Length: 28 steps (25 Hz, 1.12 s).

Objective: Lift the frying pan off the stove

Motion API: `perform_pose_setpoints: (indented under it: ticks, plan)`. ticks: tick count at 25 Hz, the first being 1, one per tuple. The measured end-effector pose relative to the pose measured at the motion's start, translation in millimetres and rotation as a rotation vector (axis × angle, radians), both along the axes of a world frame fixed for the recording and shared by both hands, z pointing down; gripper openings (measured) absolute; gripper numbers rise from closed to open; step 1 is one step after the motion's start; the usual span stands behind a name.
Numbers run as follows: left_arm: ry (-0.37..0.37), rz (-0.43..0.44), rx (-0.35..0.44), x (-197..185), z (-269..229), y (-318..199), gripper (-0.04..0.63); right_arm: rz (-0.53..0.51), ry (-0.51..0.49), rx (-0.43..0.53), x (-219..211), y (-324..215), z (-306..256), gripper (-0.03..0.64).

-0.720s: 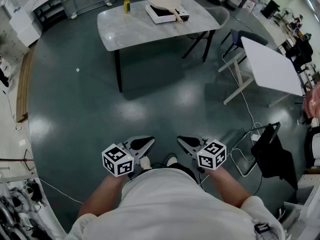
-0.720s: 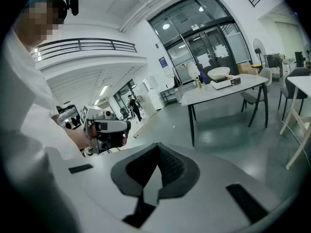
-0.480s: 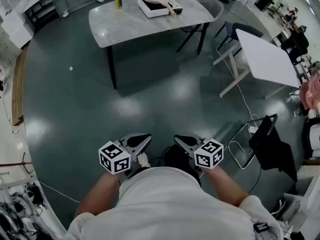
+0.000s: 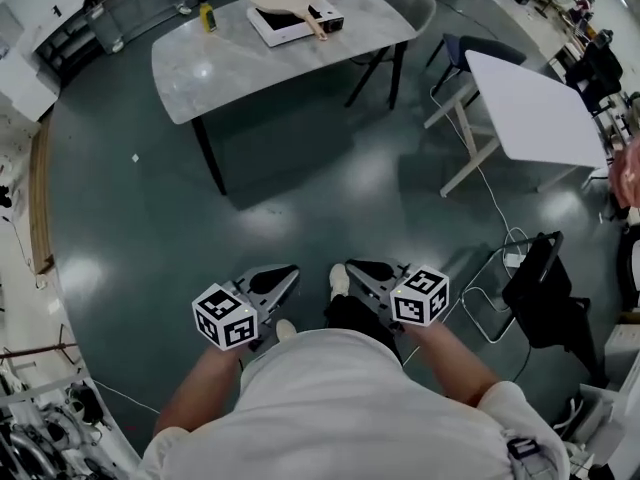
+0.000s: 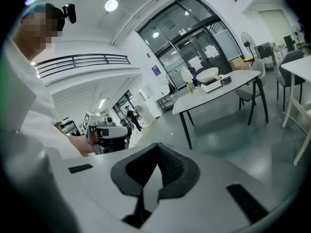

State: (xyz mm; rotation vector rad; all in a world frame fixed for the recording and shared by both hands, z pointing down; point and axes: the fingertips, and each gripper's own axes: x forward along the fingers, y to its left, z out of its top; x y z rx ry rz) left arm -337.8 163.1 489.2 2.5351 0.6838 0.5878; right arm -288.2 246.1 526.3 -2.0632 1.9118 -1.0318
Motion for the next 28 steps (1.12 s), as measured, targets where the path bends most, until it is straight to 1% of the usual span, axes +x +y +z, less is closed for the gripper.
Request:
perform_pose_setpoints:
  ticks: [2,3,5,8,10,13,17,23,26,28]
  plan:
    - [0.000,-0.001,0.023,35,-2,6,0.020,-0.015,0.001,0.009,34,1,2,0.016]
    - [0.001,-0.009,0.030,53,-5,8,0.020,-0.022,-0.001,0.013,50,3,2,0.033]
    - [0.007,-0.031,0.034,89,-12,12,0.021,-0.026,0.000,0.025,85,5,-1,0.052]
    - [0.012,-0.047,0.036,134,-29,17,0.021,-0.009,-0.009,0.051,131,12,-15,0.060]
    - [0.012,-0.053,0.040,156,-36,21,0.021,0.002,-0.019,0.058,157,19,-18,0.069]
    - [0.007,-0.079,0.021,189,-36,21,0.023,0.020,-0.030,0.049,198,28,-10,0.075]
    - [-0.007,-0.100,0.001,221,-28,14,0.033,0.025,-0.053,0.040,232,28,1,0.083]
    - [-0.004,-0.101,-0.016,272,-18,-14,0.073,0.018,-0.038,0.015,282,3,7,0.089]
    - [-0.003,-0.114,-0.031,307,-7,-38,0.096,0.012,-0.018,-0.021,312,-13,12,0.077]
    - [-0.009,-0.118,-0.054,331,-2,-55,0.109,0.010,-0.005,-0.050,333,-24,11,0.080]
